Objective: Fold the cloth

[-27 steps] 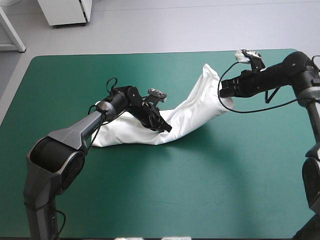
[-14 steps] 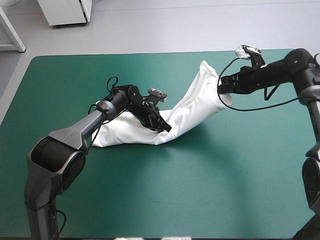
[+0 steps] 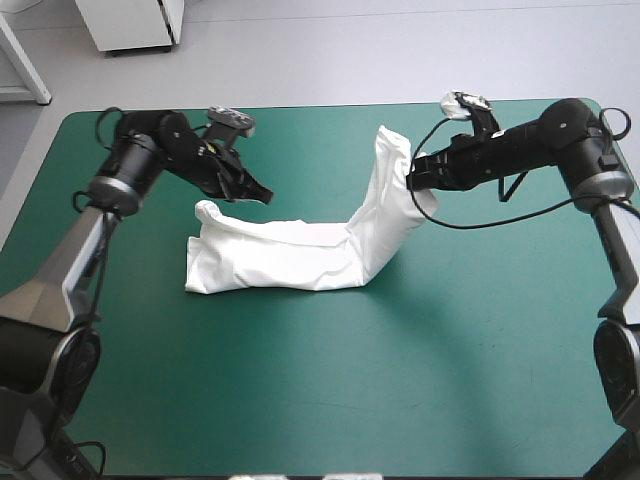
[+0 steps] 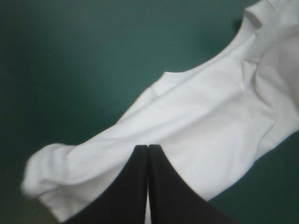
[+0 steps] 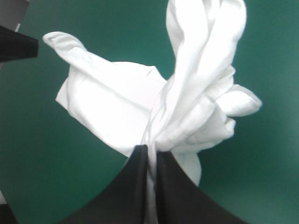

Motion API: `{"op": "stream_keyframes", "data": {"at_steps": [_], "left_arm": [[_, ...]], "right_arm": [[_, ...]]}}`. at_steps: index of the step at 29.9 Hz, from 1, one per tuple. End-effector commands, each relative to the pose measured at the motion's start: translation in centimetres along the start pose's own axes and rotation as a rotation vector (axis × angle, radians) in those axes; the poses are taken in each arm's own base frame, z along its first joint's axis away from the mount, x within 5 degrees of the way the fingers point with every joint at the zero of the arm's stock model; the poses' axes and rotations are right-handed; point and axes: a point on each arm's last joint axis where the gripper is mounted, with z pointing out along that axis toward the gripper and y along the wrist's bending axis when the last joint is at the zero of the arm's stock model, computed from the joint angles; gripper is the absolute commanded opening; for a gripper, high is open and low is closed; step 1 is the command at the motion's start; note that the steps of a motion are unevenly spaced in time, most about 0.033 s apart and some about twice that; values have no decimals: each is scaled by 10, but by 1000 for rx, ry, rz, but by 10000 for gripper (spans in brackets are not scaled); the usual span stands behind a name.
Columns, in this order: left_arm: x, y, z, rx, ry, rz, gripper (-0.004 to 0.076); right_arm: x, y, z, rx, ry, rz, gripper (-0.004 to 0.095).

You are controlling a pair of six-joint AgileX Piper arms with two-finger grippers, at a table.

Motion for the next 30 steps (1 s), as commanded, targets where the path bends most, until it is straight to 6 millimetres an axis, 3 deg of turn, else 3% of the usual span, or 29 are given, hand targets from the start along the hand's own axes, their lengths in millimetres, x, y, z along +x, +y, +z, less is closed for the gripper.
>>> {"op": "stream_keyframes", "data": {"at_steps": [1,4,7,12,20,24,30], "left_arm": [[4,8,-85,-93,-208,-33,-9],[18,16,-129,-162,-301,-71,-9],[31,18,-161,-213,-367,-106,-9],[43,9,-191,-262,-436,-102,-9],[49,2,-203,-277,-451,-116,-9],[50,2,-204,-277,-454,-115,-9],[51,1,-204,-272,-444,-116,-9]], "right_arm": [[-10,47,-11,-98,-118,-79,-13],[-11,65,2,-130,-141,-100,-13],[-10,79,18,-170,-137,-108,-13],[-8,102,60,-238,-90,-128,-13],[-15,151,121,-349,-62,-221,-13],[-14,160,152,-380,-29,-231,-13],[-2,157,191,-403,64,-248,20]]}}
